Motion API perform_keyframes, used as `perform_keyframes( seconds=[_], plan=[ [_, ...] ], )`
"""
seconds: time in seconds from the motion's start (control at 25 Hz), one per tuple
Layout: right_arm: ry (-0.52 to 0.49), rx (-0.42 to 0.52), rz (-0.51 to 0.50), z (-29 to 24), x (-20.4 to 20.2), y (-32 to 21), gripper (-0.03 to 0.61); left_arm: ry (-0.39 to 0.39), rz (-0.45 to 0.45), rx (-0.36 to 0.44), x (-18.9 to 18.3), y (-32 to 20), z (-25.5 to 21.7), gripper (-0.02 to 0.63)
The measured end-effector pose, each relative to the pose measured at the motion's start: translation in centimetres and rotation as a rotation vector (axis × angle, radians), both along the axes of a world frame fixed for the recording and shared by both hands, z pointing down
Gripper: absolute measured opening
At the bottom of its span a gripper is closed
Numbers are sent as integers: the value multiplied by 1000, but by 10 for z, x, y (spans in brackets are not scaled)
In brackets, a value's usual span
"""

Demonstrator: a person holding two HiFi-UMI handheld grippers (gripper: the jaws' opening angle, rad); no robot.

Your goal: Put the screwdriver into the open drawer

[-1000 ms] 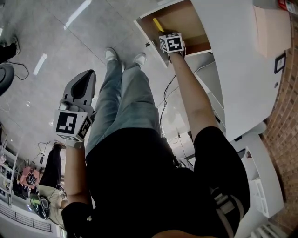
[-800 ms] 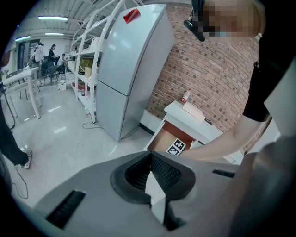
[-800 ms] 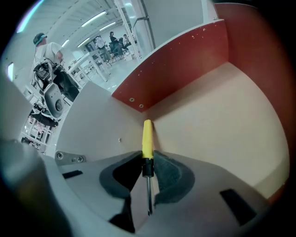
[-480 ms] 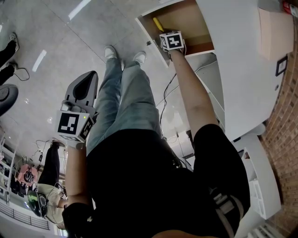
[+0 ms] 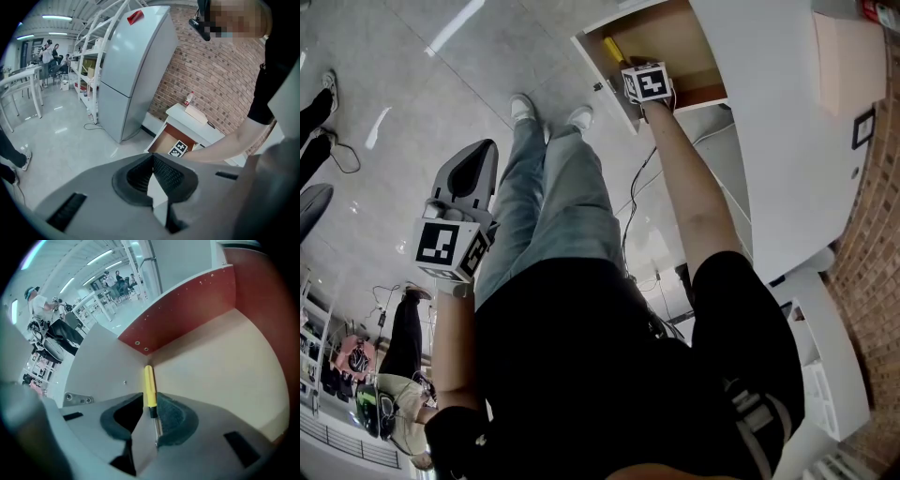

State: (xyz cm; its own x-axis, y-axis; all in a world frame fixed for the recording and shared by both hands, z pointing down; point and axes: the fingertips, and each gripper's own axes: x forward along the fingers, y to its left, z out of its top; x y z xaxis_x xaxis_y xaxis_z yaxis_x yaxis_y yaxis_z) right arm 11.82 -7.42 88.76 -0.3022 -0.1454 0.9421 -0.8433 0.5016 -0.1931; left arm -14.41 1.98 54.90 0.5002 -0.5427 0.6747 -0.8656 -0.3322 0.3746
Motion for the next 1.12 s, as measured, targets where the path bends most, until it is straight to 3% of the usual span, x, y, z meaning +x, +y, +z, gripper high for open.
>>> perform_keyframes(
  seconds=[0.48,0.76,1.12],
  plan=[
    [-103,143,-27,-113,-29,-8,12,22,-9,83,9,-10,-39,3],
    [-155,263,-79,-197,-54,-6,11,39,-6,132,13,-16,-62,3],
    [-268,394,-23,-320,-74,10,11,54,17,205,18,-24,-100,3]
  ],
)
